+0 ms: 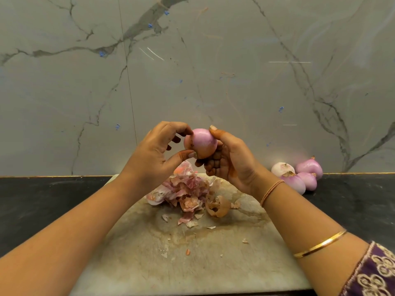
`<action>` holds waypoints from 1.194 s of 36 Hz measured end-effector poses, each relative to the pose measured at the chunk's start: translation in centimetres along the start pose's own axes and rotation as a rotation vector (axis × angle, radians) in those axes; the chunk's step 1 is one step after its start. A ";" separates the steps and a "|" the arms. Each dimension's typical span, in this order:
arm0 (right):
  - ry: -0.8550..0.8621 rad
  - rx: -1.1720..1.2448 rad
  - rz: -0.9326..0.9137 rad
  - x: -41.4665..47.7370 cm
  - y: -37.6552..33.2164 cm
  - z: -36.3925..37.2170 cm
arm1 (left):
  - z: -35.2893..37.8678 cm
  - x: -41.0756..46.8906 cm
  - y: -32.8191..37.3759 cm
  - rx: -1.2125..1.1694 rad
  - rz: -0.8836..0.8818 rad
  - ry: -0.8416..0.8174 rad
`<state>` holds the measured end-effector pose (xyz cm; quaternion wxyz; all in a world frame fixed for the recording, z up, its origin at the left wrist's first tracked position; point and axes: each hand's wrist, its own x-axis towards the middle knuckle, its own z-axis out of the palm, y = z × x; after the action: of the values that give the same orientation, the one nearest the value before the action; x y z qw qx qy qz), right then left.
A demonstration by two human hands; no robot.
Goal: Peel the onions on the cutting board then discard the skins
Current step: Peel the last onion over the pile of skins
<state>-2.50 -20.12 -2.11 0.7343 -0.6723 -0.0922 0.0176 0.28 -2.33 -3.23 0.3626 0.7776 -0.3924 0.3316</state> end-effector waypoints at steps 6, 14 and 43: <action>0.009 -0.021 0.016 -0.1 0.1 0.0 | 0.2 -0.1 0.0 0.015 -0.020 -0.010; -0.003 0.017 0.029 -0.1 -0.1 0.0 | 0.4 -0.1 -0.2 0.055 0.015 0.007; 0.053 -0.169 -0.027 -0.2 0.0 0.1 | 0.2 0.0 0.0 -0.034 -0.038 -0.023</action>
<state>-2.68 -20.00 -2.11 0.6771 -0.7310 -0.0832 -0.0180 0.34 -2.51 -3.39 0.3773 0.7825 -0.3872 0.3090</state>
